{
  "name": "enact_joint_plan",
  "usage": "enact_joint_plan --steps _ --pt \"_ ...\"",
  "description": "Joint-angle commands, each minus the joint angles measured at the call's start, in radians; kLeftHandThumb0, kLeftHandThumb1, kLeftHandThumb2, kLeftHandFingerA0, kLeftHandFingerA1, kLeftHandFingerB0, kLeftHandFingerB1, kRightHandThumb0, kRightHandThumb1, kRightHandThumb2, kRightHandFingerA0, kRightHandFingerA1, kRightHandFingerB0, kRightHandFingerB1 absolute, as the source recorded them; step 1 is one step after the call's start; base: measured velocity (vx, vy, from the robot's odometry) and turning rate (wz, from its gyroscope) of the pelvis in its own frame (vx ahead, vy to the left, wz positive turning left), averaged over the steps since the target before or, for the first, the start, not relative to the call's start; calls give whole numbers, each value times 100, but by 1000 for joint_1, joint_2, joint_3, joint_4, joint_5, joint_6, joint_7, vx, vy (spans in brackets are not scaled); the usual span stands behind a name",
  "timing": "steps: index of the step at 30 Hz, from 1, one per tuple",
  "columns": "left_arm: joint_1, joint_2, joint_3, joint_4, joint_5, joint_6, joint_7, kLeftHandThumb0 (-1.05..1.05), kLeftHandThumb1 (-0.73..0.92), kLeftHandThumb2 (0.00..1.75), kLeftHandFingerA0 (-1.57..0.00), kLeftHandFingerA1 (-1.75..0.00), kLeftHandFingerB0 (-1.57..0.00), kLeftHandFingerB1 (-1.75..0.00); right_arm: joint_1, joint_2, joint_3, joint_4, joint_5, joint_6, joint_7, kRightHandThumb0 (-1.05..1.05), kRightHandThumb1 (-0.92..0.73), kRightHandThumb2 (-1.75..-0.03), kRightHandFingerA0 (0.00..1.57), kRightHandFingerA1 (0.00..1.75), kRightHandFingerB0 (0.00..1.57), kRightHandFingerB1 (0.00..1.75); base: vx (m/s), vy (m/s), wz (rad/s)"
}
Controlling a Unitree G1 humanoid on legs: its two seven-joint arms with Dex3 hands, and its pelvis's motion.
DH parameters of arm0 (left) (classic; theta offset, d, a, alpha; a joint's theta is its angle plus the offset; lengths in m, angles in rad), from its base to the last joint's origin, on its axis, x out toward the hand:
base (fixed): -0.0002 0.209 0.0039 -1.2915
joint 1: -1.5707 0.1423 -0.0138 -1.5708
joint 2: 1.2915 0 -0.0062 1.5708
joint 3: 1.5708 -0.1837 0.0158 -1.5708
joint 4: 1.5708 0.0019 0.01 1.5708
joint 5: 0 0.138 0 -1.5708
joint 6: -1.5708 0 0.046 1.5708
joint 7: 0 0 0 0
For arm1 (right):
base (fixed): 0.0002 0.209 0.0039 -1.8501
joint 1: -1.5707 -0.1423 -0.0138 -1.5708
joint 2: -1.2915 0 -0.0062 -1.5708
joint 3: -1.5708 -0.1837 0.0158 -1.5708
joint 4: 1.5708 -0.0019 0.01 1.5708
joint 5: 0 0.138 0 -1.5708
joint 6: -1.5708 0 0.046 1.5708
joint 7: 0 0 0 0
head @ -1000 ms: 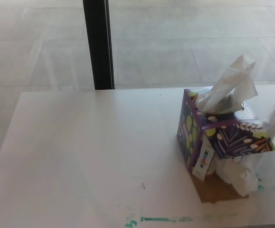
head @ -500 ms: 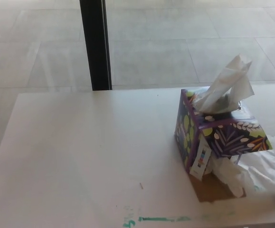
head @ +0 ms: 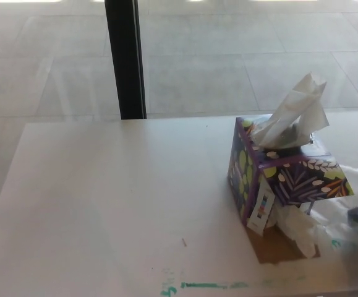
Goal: The robot uses its right hand to pull out a tissue from the tissue box kept in the middle of the desk and put it on the right side
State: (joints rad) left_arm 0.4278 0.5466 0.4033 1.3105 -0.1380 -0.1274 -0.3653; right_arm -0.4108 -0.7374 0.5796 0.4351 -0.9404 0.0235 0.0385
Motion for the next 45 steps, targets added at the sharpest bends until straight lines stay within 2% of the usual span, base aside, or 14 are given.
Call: enact_joint_plan --steps 1,5,8,17,21,23,24,27,31,35,36,37,44,45 --pt "4 3 4 0 -4 -22 10 -90 92 74 -39 -44 -47 -43 8 -74 23 -55 -106 59 171 -66 -45 -65 0 0 0 0 0 0 0" --pt "5 2 7 -1 -9 -23 6 -84 76 112 -31 -53 -44 -56 -8 -186 -29 -143 -81 28 289 -80 -60 -58 0 0 0 0 0 0 0" --pt "20 4 14 1 -11 -35 2 -86 92 74 -34 -43 -50 -44 -24 -207 -48 -160 -78 15 290 -87 -56 -58 0 0 0 0 0 0 0" --pt "28 9 10 -1 -2 -41 1 -93 85 82 -30 -45 -44 -46 -46 -248 -200 -216 75 24 415 -87 -49 -84 0 9 0 1 0 0 0" --pt "26 9 21 -1 -14 -32 -5 -88 92 73 -34 -44 -50 -44 0 -262 -343 -249 187 20 409 -36 -37 -94 0 50 0 49 0 0 0" --pt "27 7 23 -3 -14 -37 5 -85 75 112 -32 -55 -45 -56 53 -286 -467 -270 275 7 396 -62 -48 -77 20 45 8 38 0 0 0" --pt "28 6 21 -3 -12 -43 4 -87 92 73 -32 -45 -50 -46 68 -292 -502 -282 293 12 409 -60 -49 -78 29 48 10 38 0 0 0" --pt "20 2 22 1 -13 -40 7 -88 92 73 -32 -43 -45 -44 143 -310 -638 -303 342 9 412 -52 -60 -58 64 81 20 28 0 0 0" --pt "11 -3 17 1 -7 -38 21 -88 92 74 -38 -45 -47 -45 357 -309 -948 -318 396 0 390 -51 -64 -59 57 51 20 28 0 0 0" --pt "7 0 8 5 3 -33 31 -87 81 123 -38 -55 -40 -53 537 -190 -1153 -180 420 -50 183 -68 -53 -90 62 86 14 59 0 0 0" --pt "9 0 7 6 3 -35 28 -88 81 122 -37 -54 -38 -52 564 -156 -1182 -140 430 -52 128 -64 -67 -59 68 100 16 61 0 0 0" --pt "10 -2 9 6 1 -37 27 -90 92 77 -37 -43 -50 -46 589 -121 -1207 -110 436 -47 75 -65 -67 -60 65 98 17 64 0 0 0" --pt "1 -5 27 7 -19 -16 20 -87 92 69 -44 -45 -45 -43 623 34 -1285 168 529 -126 -190 -57 -64 -59 87 109 29 76 0 0 0" --pt "7 -1 20 2 -13 -19 13 -88 80 122 -37 -54 -43 -55 598 124 -1342 242 595 -149 -285 -49 -59 -59 88 115 41 84 0 0 0"
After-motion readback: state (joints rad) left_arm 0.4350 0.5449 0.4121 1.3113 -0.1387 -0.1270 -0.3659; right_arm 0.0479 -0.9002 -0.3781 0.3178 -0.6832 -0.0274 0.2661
